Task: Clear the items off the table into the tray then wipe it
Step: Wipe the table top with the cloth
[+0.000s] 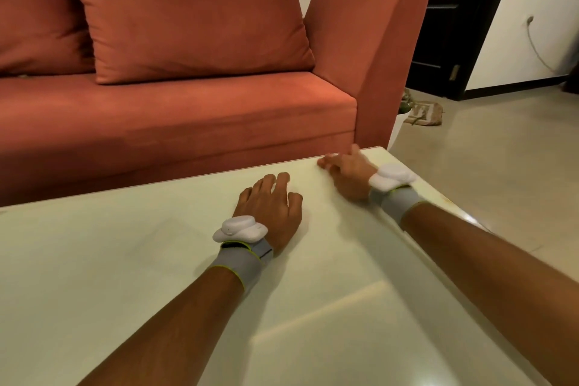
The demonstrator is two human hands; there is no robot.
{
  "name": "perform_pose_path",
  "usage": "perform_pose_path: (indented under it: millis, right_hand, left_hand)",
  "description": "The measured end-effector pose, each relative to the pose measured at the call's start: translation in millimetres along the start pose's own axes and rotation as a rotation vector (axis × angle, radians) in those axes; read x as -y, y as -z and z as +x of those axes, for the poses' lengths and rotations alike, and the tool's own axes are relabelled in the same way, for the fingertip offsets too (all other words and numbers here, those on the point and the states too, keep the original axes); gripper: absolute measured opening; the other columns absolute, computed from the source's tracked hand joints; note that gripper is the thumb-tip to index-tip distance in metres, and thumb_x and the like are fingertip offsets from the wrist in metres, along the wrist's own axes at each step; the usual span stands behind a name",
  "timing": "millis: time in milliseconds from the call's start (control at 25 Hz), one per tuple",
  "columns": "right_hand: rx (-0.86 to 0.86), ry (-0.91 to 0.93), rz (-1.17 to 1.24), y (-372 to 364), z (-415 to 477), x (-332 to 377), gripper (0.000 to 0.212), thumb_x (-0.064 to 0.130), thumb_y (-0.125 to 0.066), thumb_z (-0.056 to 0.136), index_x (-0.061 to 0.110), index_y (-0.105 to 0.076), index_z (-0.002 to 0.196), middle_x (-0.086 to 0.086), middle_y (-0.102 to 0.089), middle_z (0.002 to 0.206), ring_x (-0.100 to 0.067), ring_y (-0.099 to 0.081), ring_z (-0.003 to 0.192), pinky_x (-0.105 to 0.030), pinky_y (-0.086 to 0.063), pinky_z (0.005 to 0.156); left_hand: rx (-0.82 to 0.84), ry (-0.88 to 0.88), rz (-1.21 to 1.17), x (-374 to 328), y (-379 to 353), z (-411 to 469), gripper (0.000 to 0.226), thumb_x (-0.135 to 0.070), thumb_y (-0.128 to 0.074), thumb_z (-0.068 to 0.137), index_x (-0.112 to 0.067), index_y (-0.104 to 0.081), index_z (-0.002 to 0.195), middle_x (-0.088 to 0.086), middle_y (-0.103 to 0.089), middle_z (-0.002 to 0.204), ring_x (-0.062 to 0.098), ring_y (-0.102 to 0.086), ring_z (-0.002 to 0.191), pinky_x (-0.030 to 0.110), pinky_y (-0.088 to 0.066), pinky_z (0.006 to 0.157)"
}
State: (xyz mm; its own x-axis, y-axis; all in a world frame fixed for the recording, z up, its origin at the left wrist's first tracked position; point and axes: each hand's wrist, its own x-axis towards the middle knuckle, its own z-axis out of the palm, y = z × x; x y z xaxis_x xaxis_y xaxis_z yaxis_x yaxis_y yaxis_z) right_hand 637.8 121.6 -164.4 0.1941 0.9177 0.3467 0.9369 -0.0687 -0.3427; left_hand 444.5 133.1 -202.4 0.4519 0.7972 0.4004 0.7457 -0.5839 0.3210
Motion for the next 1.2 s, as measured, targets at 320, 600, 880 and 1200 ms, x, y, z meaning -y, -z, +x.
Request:
perform_pose_path:
  millis: [320, 600, 880, 1200]
  right_hand:
    - [0.020, -0.168, -0.218, 30.6, -10.0, -111.7, 0.036, 0.026, -0.036, 0.100, 0.025, -0.052, 0.132, -0.010, -0.062, 0.120, -0.026, -0.041, 0.112, -0.026, -0.031, 0.093]
    - [0.221, 0.357, 0.100, 5.8, -46.2, 8.9, 0.035, 0.023, -0.043, 0.098, 0.022, -0.051, 0.132, 0.004, -0.053, 0.101, -0.011, -0.038, 0.095, -0.020, -0.033, 0.089]
    - [-0.023, -0.271, -0.186, 26.2, -23.1, -82.2, 0.034, 0.024, -0.038, 0.099, 0.023, -0.058, 0.126, -0.015, -0.052, 0.117, -0.030, -0.048, 0.111, -0.034, -0.038, 0.098]
    - [0.121, 0.323, 0.068, 36.1, -102.7, -22.7, 0.034, 0.010, -0.045, 0.093, 0.021, -0.062, 0.120, 0.005, -0.064, 0.109, -0.010, -0.046, 0.105, -0.019, -0.035, 0.100]
  left_hand:
    - [0.024, -0.021, -0.029, -7.7, 0.9, -5.4, 0.040, -0.038, -0.024, 0.090, -0.025, -0.045, 0.121, -0.001, -0.055, 0.113, 0.022, -0.053, 0.106, 0.034, -0.034, 0.094]
    - [0.033, 0.028, -0.092, -2.6, 1.7, -0.9, 0.030, -0.040, -0.025, 0.095, -0.030, -0.044, 0.117, -0.003, -0.054, 0.115, 0.021, -0.053, 0.107, 0.034, -0.033, 0.095]
    - [0.085, 0.009, 0.011, 0.0, -2.7, 0.0, 0.031, -0.041, -0.025, 0.096, -0.031, -0.047, 0.114, -0.001, -0.046, 0.129, 0.019, -0.046, 0.119, 0.035, -0.028, 0.102]
    - [0.106, 0.012, -0.026, -0.8, 4.4, -0.4, 0.028, -0.038, -0.024, 0.096, -0.033, -0.048, 0.109, -0.001, -0.048, 0.127, 0.021, -0.048, 0.116, 0.036, -0.030, 0.102]
